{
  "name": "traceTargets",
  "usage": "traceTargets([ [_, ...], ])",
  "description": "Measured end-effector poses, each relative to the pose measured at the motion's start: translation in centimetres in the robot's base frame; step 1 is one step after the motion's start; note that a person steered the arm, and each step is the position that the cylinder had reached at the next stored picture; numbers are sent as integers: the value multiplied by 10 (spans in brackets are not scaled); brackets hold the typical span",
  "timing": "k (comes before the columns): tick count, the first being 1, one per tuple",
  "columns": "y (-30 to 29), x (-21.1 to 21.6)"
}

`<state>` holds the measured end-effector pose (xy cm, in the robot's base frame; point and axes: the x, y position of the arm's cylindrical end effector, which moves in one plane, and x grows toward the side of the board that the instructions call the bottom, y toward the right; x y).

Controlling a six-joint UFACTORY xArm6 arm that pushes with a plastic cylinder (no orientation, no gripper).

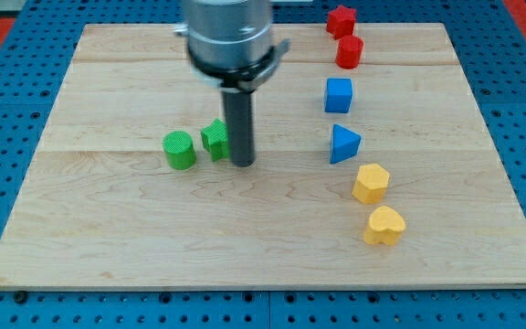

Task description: Move the green star horizontally to the blue triangle

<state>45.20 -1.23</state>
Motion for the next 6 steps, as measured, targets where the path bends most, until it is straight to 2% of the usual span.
traceTargets([
  [1,-3,-11],
  [3,-28,-87],
  [4,-104,-78],
  [6,-69,-10],
])
